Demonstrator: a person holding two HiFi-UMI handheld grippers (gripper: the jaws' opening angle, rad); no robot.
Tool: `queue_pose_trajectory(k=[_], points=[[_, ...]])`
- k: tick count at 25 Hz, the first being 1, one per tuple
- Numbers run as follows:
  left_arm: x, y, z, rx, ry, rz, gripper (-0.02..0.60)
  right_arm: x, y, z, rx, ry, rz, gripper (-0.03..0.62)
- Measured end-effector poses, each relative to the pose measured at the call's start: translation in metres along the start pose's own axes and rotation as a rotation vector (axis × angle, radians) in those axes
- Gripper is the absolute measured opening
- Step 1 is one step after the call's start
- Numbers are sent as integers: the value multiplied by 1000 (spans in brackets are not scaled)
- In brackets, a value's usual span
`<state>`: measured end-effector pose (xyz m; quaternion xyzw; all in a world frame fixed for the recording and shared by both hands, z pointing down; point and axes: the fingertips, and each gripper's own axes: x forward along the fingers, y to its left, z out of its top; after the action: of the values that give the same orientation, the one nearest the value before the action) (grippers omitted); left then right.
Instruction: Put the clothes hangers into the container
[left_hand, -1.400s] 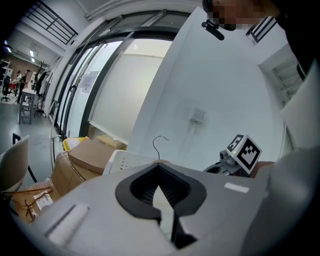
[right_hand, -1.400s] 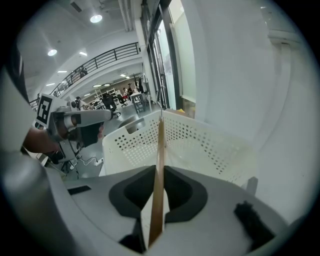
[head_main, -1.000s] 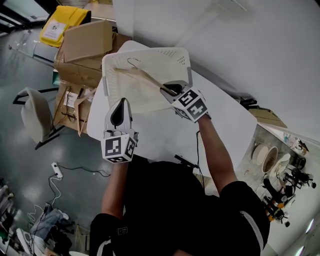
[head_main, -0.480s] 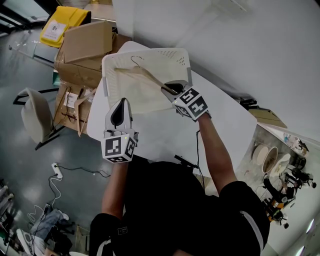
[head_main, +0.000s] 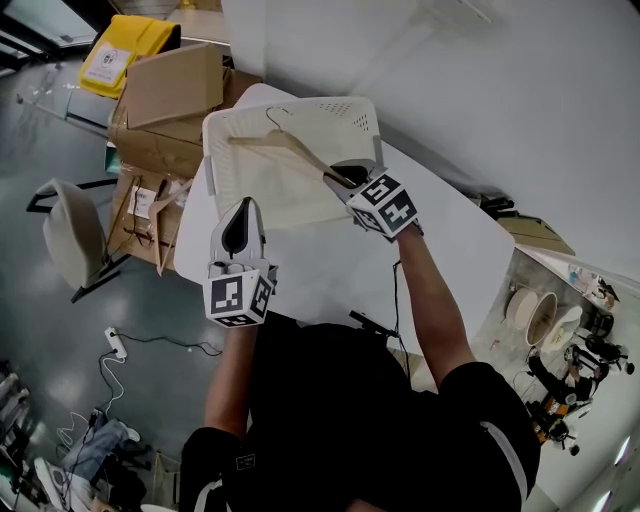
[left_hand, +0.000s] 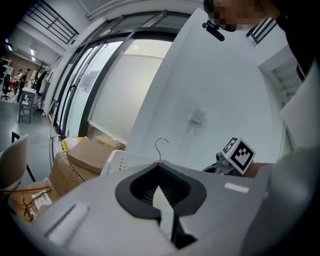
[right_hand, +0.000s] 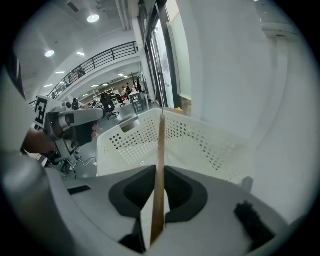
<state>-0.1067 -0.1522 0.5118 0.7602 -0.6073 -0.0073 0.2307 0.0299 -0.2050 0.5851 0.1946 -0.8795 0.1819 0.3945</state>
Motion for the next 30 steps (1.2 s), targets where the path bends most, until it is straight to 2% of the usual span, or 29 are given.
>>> queue_pose_trajectory(k=[17,30], points=[[-2,2,-2,-1,7,4,5,0,-13,1,-1,5,-32,67],[-5,4,-2,-3,8,3,5,0,-26,6,-13,10,-96,80]])
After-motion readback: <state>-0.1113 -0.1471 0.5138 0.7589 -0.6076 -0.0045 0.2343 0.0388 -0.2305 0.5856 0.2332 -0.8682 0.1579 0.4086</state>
